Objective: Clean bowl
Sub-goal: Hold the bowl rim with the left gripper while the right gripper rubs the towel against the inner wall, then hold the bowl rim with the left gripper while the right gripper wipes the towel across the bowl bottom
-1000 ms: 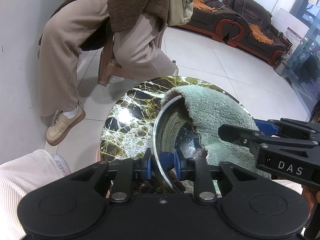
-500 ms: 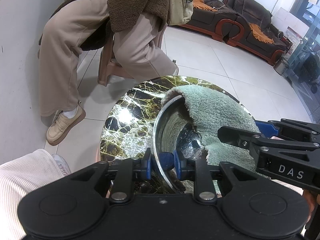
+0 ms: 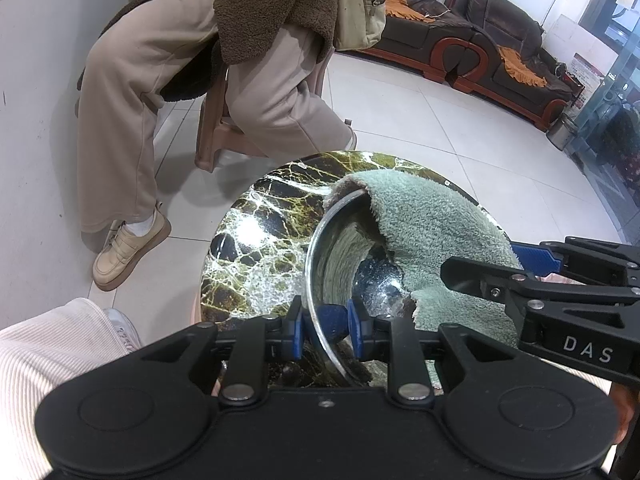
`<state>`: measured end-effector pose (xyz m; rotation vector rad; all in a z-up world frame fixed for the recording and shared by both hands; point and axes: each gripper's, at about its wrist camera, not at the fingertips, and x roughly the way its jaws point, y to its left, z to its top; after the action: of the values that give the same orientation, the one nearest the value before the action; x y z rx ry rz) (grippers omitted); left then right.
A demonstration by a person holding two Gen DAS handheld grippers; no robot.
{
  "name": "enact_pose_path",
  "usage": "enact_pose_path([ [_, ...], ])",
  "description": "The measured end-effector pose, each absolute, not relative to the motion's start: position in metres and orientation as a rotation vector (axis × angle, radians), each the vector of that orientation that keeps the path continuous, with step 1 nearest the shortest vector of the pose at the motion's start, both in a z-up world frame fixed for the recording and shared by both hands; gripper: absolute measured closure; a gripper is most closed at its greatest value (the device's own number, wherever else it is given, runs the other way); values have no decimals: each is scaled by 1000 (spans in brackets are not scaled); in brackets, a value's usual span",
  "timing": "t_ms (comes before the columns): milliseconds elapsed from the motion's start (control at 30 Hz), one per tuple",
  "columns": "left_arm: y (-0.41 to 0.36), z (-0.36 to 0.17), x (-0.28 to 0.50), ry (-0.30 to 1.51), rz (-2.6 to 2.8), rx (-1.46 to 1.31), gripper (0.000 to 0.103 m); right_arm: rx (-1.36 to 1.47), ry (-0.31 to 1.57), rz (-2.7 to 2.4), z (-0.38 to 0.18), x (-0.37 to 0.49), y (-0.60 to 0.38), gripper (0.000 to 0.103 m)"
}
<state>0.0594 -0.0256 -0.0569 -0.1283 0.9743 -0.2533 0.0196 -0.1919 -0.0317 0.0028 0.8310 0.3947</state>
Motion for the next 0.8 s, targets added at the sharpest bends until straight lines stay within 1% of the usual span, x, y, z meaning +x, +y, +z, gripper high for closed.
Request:
enact_pose_path([
  [800, -26, -60, 57, 975, -259, -126, 83, -66, 861, 405, -36, 17, -192, 66],
])
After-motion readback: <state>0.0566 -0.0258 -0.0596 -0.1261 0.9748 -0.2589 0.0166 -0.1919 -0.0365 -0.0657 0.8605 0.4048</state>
